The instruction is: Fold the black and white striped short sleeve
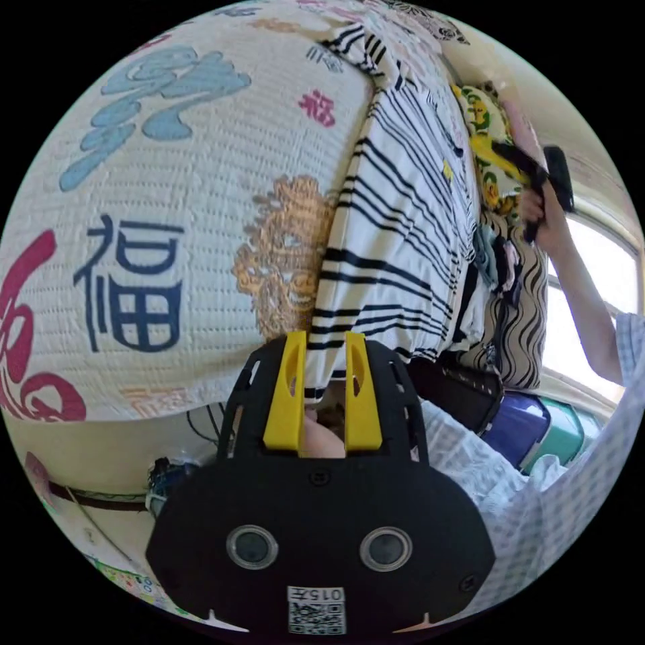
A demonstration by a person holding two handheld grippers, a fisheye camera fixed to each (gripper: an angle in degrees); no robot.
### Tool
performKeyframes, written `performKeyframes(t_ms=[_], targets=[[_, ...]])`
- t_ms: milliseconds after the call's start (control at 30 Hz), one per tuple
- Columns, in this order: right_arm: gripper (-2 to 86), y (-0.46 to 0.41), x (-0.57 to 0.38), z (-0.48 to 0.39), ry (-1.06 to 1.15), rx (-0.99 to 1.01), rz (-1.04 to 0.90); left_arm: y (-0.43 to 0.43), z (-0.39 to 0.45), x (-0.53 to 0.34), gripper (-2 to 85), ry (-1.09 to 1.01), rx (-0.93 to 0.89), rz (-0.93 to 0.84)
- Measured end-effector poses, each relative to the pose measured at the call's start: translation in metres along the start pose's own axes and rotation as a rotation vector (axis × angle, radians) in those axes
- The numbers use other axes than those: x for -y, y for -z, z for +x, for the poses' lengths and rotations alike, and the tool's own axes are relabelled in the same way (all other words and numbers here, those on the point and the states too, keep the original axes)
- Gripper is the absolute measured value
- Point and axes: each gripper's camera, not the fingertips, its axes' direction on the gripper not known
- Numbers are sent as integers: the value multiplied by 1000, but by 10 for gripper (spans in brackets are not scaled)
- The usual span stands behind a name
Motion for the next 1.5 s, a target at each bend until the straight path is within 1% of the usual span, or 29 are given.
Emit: performKeyframes(t_ms=[33, 100, 133, 167, 200, 300, 367, 400, 500, 567, 633, 700, 767, 900, 1000, 1067, 1133, 1167, 1200, 1233, 1267, 1333, 1400, 1500], targets=[[53, -7, -17, 7, -37, -5, -30, -6, 1, -2, 74, -1, 20, -3], [67, -32, -89, 42, -253, -59, -170, -9, 1, 1, 68, 7, 57, -11], [67, -35, -107, 51, -312, -64, -191, -11, 1, 5, 69, 11, 58, -34], [68, -39, -142, 68, -433, -78, -218, -11, 1, 8, 71, 7, 48, -53], [69, -40, -175, 85, -552, -97, -230, -11, 2, 9, 74, -1, 41, -60], [80, -43, -242, 120, -776, -109, -238, -6, 11, 6, 82, -28, 88, -46], [91, -47, -268, 138, -852, -112, -220, -14, 15, 3, 84, -30, 116, -71], [101, -52, -279, 150, -886, -82, -187, -18, 16, 2, 84, -27, 122, -82], [113, -72, -287, 177, -902, 32, -109, -31, 23, 2, 81, -1, 172, -69], [105, -90, -283, 192, -881, 88, -119, -42, 32, 7, 68, 3, 253, -88], [76, -102, -278, 203, -859, 66, -159, -49, 39, 11, 43, 4, 317, -109], [10, -109, -274, 212, -782, 64, -207, -56, 45, 16, 19, -24, 345, -156], [1, -109, -274, 218, -712, 92, -224, -60, 51, 20, 3, -59, 357, -195], [-6, -104, -290, 235, -631, 93, -254, -55, 55, 18, -2, -84, 367, -193], [-7, -105, -303, 250, -651, 126, -213, -62, 59, 18, 0, -92, 384, -201], [-7, -116, -307, 260, -673, 145, -200, -79, 58, 23, 6, -83, 435, -198], [-7, -136, -309, 266, -670, 39, -310, -97, 51, 27, 16, -59, 502, -211], [-7, -150, -311, 269, -662, 8, -365, -108, 47, 29, 22, -58, 512, -219], [-7, -159, -315, 272, -680, 17, -379, -111, 46, 29, 25, -55, 508, -212], [-7, -160, -317, 273, -686, 33, -364, -113, 43, 31, 32, -35, 493, -212], [-6, -159, -320, 274, -699, 55, -307, -114, 42, 33, 36, -7, 478, -219], [-6, -150, -320, 271, -708, 58, -194, -112, 48, 35, 35, -4, 515, -214], [-5, -132, -311, 257, -667, 1, -39, -106, 63, 38, 30, -40, 561, -172], [-6, -122, -281, 235, -585, -113, 67, -109, 102, 51, 21, -183, 600, -83]])
